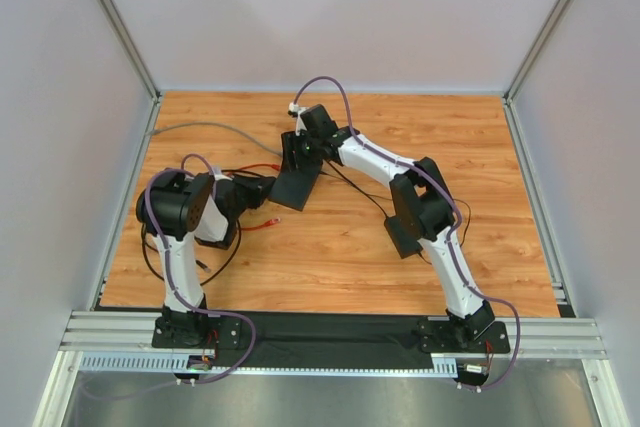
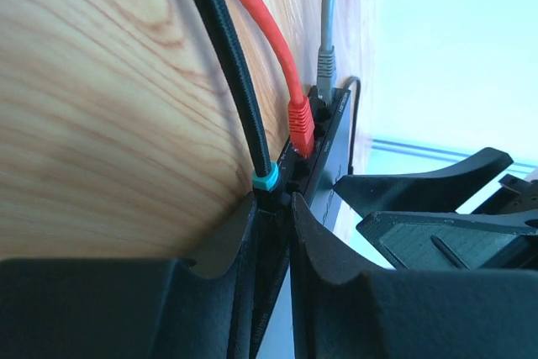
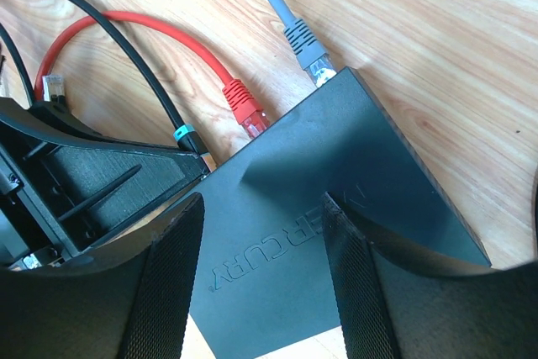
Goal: Pull the plug from the switch port
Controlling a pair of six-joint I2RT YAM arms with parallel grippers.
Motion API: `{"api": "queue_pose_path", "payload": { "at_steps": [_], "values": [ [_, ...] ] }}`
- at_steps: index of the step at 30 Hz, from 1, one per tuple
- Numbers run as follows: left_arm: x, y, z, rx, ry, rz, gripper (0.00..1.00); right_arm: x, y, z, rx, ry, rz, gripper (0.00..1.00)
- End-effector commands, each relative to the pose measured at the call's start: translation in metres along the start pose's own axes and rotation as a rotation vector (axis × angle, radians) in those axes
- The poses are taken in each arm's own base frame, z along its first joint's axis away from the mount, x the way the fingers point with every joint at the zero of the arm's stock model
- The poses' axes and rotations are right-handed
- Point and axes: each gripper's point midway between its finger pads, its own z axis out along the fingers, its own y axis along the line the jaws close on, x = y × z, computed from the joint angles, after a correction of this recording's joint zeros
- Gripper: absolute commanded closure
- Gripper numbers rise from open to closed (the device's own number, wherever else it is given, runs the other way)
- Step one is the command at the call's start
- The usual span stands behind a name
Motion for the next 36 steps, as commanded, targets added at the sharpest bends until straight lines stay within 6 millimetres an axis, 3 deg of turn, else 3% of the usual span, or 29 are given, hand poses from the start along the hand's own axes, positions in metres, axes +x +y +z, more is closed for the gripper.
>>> {"api": "queue_pose_path", "payload": {
  "at_steps": [1, 4, 5, 7, 8, 11, 19, 25, 36],
  "values": [
    [-0.012, 0.014, -0.005, -0.007, -0.068, 0.006, 1.0, 0.054, -0.026, 0.023, 0.065, 0.153, 0.026, 0.4],
    [-0.017, 0.012, -0.005, -0.046, -0.076, 0.063, 1.0, 0.055, -0.026, 0.024, 0.066, 0.156, 0.025, 0.4],
    [-0.015, 0.022, -0.007, -0.102, -0.069, 0.081, 1.0, 0.054, -0.027, 0.023, 0.068, 0.155, 0.023, 0.4],
    [-0.025, 0.013, -0.01, -0.128, -0.109, 0.142, 1.0, 0.054, -0.027, 0.023, 0.072, 0.155, 0.023, 0.4],
    [-0.022, 0.022, -0.013, -0.181, -0.097, 0.153, 1.0, 0.054, -0.027, 0.023, 0.073, 0.155, 0.022, 0.4],
    [-0.03, 0.019, -0.014, -0.199, -0.138, 0.144, 1.0, 0.055, -0.028, 0.024, 0.073, 0.159, 0.026, 0.4],
    [-0.018, 0.02, -0.01, -0.181, -0.085, 0.1, 1.0, 0.05, -0.026, 0.022, 0.081, 0.146, 0.02, 0.4],
    [-0.012, 0.023, -0.014, -0.189, -0.079, 0.104, 1.0, 0.028, -0.035, 0.015, 0.295, 0.064, -0.038, 0.36],
    [-0.007, 0.036, -0.02, -0.25, -0.06, 0.07, 1.0, 0.034, -0.038, 0.023, 0.448, 0.061, -0.063, 0.29]
  ]
}}
